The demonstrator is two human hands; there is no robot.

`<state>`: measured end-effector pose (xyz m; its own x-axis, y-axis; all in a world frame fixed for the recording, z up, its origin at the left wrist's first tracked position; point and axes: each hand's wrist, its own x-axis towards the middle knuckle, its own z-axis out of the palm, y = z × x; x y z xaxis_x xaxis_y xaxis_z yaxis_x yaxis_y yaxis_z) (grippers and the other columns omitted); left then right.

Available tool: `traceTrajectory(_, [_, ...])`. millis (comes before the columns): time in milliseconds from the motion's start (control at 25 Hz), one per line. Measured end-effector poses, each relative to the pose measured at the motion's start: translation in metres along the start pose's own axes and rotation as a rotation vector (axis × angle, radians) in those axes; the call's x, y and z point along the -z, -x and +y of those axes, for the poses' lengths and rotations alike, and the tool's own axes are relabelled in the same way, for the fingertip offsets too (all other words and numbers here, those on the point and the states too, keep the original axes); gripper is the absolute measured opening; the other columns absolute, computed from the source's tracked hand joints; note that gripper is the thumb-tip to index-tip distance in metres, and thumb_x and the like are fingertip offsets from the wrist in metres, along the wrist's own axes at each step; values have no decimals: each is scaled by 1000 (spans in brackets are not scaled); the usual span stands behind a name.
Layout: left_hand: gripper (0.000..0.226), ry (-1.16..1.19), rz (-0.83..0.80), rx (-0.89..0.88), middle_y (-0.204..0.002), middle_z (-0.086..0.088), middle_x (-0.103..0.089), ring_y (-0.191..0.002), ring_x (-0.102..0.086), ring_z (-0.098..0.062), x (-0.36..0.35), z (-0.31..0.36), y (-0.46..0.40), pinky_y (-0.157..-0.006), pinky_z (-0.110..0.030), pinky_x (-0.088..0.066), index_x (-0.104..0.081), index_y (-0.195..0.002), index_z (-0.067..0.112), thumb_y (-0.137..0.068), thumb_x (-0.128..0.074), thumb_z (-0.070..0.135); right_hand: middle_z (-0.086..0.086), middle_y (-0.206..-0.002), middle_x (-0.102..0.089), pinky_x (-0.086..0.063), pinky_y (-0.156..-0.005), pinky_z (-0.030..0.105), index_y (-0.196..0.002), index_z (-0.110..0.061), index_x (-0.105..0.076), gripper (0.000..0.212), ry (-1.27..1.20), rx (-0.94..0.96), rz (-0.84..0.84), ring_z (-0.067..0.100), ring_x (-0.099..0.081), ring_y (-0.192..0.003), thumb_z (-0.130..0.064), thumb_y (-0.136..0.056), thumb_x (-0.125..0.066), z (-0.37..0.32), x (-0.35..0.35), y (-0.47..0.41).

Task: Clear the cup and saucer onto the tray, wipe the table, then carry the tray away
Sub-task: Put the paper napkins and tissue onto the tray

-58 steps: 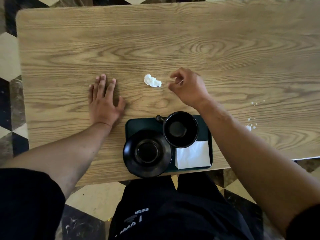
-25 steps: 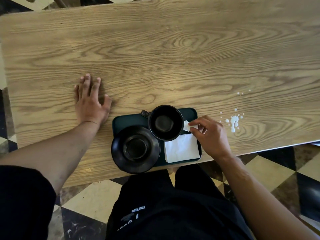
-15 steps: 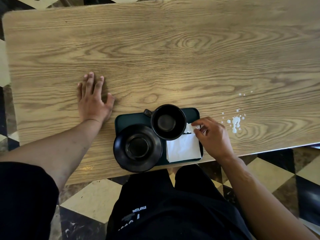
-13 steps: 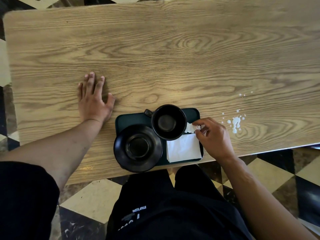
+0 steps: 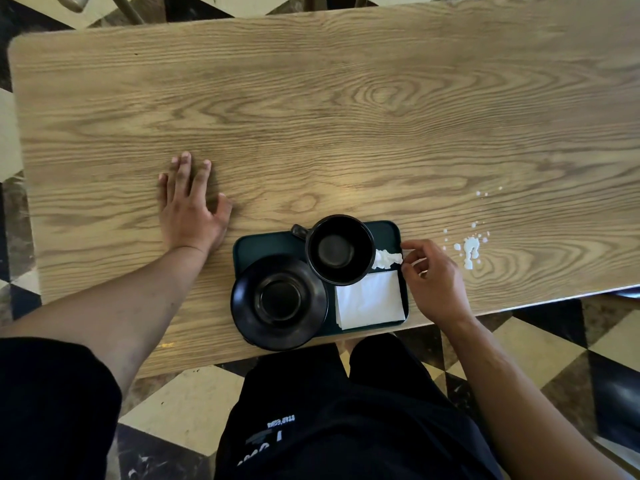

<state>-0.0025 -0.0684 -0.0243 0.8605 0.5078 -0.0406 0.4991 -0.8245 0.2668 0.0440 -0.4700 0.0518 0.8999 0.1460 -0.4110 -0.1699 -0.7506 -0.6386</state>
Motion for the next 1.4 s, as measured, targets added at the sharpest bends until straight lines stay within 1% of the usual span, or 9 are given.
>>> traceTrajectory(320, [67,0,-38,18,-171,-10,-22,-160,-12,-25,5,4,1,-130,-45,-5,-42,-156,18,-94,-44,45,-8,-93,-66,-46,-67,6,-113,-23,-69,32,-5,-39,32,3,-62,-80,0,-91,-63,-3,-2,2])
traceTrajectory(480, [66,-28,-66,12,-172,-10,-18,-160,-9,-26,8,7,1,-130,-45,-3,-38,-157,19,-96,-44,44,-9,-91,-63,-41,-66,4,-99,-17,-73,19,75,-6,127,-3,-60,-77,-3,-90,-65,-7,-5,11])
traceTrajectory(600, [68,-147,-125,8,-173,-13,-10,-160,-2,-28,8,10,1,-129,-47,0,-26,-161,16,-101,-36,44,-6,-87,-61,-43,-66,18,-90,-15,-73,10,167,-55,210,7,-57,-70,-7,-86,-69,-4,-12,26])
traceTrajectory(720, [69,-250,-150,-8,-172,-17,-8,-160,-3,-33,6,14,0,-129,-49,-1,-21,-163,11,-102,-31,43,-2,-97,-64,-51,-70,31,-102,-16,-77,15,196,-23,178,21,-64,-76,-13,-88,-71,1,-23,36])
traceTrajectory(880, [68,-242,-164,0,-169,-24,-16,-158,-10,-39,11,24,-4,-128,-54,-6,-28,-158,5,-101,-38,38,-2,-108,-63,-52,-78,30,-124,-22,-71,32,144,-45,174,21,-65,-85,-19,-93,-69,2,-30,37])
traceTrajectory(1000, [70,-304,-223,45,-164,-30,-22,-154,-16,-45,14,36,-10,-126,-57,-13,-32,-154,-2,-100,-41,42,-2,-104,-61,-56,-77,35,-121,-24,-73,29,148,-42,167,22,-65,-84,-19,-93,-68,4,-30,36])
traceTrajectory(1080, [74,-373,-244,38,-155,-36,-32,-144,-30,-52,17,46,-17,-121,-59,-22,-38,-147,-9,-97,-47,44,-2,-101,-61,-55,-74,34,-117,-23,-75,25,144,-28,174,22,-65,-82,-19,-93,-68,7,-29,37])
traceTrajectory(1200, [69,-431,-318,-108,-141,-33,-48,-127,-46,-50,31,64,-32,-113,-58,-33,-48,-140,-7,-93,-57,43,-2,-97,-63,-54,-70,34,-108,-21,-77,18,130,17,203,22,-65,-78,-18,-91,-70,12,-27,40])
traceTrajectory(1400, [57,-350,-503,-407,-146,-19,-50,-131,-50,-39,54,140,-59,-106,-51,-45,-46,-148,9,-100,-57,39,-1,-88,-62,-56,-62,39,-88,-14,-73,3,63,117,210,22,-61,-70,-12,-87,-74,22,-22,41])
